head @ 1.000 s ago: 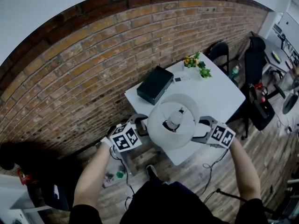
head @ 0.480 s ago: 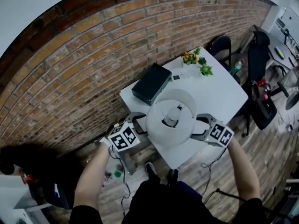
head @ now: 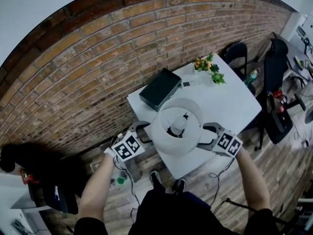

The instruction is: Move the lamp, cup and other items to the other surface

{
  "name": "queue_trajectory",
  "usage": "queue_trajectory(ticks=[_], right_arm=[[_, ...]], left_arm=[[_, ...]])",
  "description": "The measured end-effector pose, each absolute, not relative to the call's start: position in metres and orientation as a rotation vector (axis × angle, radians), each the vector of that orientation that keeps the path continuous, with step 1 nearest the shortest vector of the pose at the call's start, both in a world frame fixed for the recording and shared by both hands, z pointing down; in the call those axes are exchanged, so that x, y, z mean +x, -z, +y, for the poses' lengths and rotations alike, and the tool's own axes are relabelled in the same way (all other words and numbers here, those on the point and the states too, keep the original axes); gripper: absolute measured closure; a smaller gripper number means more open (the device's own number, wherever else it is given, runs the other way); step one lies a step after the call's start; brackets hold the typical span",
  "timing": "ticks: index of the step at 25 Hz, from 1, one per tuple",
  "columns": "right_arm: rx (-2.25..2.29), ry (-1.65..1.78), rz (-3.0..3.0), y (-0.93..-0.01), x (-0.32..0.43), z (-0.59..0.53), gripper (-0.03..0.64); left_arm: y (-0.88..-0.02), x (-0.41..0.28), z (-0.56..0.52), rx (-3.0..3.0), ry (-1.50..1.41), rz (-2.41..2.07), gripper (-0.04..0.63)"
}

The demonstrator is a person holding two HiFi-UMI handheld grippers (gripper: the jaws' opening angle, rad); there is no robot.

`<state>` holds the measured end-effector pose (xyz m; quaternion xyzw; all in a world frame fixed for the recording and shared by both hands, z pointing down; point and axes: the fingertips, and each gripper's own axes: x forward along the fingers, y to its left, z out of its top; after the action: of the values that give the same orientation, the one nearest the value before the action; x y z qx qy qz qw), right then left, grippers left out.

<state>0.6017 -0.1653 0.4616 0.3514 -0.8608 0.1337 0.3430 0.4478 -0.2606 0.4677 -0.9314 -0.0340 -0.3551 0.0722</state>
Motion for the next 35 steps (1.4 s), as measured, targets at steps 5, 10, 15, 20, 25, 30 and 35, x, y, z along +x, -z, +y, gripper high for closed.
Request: queue_trajectory(ticks=[5,10,15,20,25,30,35], right_arm=[[0.949,-0.357,-2.261,-0.455,0.610,-0.162,0.273],[0.985,-0.336,-2.279,-0.444,0.624,-0.145,0.284],[1.030,-0.276,-2.278,-0.445,0.623,-0.125,0.299],[1.016,-0.235,-2.322,-0.456,0.601,-0.115,0.299],[0.852,-0.224,-2.378,-0.482,0.555,-0.093,0.307],[0.765,-0.230,-2.411,-0.495,0.494,-0.075,0.311],[0.591,-0.194,-2.444,-0.497,0.422,-0.072,0.311]], left_arm=[[-0.465,0.440,-0.264,-2.861,1.066,0.038,0.284],[-0.459,0.424,-0.259,-2.922,1.015,0.229,0.284],[-0.458,0.408,-0.236,-2.948,0.992,0.396,0.284],[-0.456,0.390,-0.209,-2.972,0.948,0.588,0.284],[-0.476,0.333,-0.163,-3.056,0.926,0.918,0.284],[-0.489,0.254,-0.132,-3.035,0.927,1.166,0.284],[-0.495,0.177,-0.098,-2.995,0.910,1.394,0.284]])
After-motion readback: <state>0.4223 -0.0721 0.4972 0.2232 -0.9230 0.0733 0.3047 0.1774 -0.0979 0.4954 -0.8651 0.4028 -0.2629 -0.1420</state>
